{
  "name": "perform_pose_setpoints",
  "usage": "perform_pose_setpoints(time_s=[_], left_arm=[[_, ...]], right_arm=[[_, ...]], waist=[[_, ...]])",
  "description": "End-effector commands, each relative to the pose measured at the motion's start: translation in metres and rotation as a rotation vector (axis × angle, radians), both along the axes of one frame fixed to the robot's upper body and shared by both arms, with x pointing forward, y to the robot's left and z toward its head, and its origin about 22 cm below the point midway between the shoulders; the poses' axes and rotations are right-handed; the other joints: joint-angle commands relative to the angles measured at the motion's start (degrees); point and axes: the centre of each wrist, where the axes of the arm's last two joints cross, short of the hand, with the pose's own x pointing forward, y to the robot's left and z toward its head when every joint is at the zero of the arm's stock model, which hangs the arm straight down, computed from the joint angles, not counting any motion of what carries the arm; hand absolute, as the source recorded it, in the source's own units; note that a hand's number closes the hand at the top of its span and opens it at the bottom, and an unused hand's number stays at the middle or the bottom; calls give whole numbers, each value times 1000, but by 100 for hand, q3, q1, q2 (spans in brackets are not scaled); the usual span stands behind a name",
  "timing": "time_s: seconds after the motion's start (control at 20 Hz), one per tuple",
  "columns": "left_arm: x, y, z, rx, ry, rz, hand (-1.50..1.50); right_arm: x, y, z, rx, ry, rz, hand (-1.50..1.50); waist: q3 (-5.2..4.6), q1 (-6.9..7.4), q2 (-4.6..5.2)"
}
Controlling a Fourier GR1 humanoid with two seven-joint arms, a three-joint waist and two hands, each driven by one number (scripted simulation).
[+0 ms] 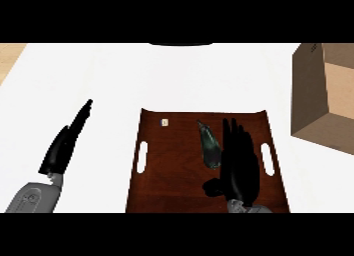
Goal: Pick the eggplant from the tray and place it in the cardboard box
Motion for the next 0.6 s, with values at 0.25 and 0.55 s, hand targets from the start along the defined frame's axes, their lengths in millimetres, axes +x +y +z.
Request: perform_pose_setpoints(time_s=[0.25, 0.55], left_arm=[[-4, 2, -6, -3, 3, -3, 0], [-10, 15, 13, 7, -4, -3, 0]], right_arm=[[15, 7, -26, -17, 33, -12, -150], [36, -13, -27, 5, 55, 17, -150]], waist=[[0, 0, 0], [1, 14, -3]])
